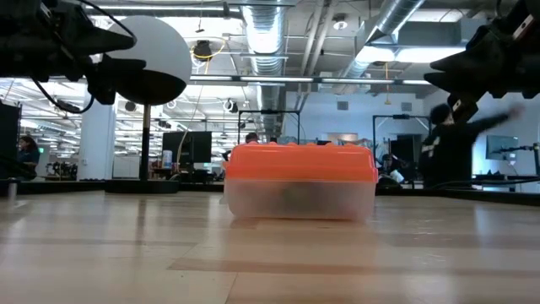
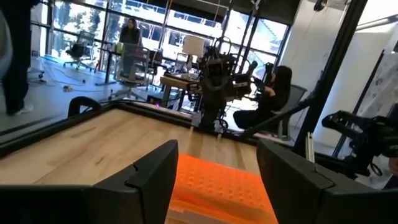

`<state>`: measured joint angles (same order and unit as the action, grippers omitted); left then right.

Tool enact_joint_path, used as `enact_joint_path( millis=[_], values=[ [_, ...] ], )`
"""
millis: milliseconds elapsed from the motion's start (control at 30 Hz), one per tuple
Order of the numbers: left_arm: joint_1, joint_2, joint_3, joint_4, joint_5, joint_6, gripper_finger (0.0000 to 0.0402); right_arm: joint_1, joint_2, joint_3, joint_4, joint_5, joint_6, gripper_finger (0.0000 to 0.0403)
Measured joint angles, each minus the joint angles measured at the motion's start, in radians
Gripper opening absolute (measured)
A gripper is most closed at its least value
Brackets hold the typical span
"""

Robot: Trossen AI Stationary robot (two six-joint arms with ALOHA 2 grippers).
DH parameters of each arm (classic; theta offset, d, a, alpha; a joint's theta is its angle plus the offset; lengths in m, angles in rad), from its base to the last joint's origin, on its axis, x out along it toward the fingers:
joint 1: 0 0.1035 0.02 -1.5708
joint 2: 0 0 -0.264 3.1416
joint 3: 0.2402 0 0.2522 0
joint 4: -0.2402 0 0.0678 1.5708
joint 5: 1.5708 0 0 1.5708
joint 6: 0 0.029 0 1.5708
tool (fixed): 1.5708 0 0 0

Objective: Pick & place school supplies into a supply box
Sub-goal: Return to Home Position

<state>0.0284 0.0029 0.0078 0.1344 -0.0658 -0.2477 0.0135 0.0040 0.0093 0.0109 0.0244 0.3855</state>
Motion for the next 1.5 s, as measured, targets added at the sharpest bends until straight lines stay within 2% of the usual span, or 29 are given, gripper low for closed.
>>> enact_joint_path(
  millis=[100,267,500,733,933,1133,1500],
  values=[
    [0.0,0.0,0.0,-0.019,0.006,0.005,0.0215,0.002,0.0,0.0,0.0,0.0,0.0,0.0092],
    [0.0,0.0,0.0,-0.031,0.1,0.025,0.0215,0.014,0.0,0.0,-0.001,-0.001,0.008,0.0092],
    [0.0,0.0,0.0,-0.081,0.106,0.032,0.0215,0.018,0.0,0.0,-0.001,0.0,0.008,0.0092],
    [-0.009,0.0,0.0,-0.076,0.138,0.11,0.0215,0.018,0.0,0.0,-0.002,0.0,0.008,0.0092],
    [-0.022,0.0,0.0,-0.084,0.137,0.109,0.0215,0.018,0.0,0.0,-0.002,0.0,0.008,0.0092],
    [-0.023,0.003,0.0,-0.092,0.108,0.031,0.0215,0.018,0.0,-0.001,-0.002,0.001,0.008,0.0092],
    [-0.023,0.003,0.0,-0.094,0.104,0.025,0.0215,0.018,0.0,-0.001,-0.002,0.001,0.008,0.0092]
  ],
)
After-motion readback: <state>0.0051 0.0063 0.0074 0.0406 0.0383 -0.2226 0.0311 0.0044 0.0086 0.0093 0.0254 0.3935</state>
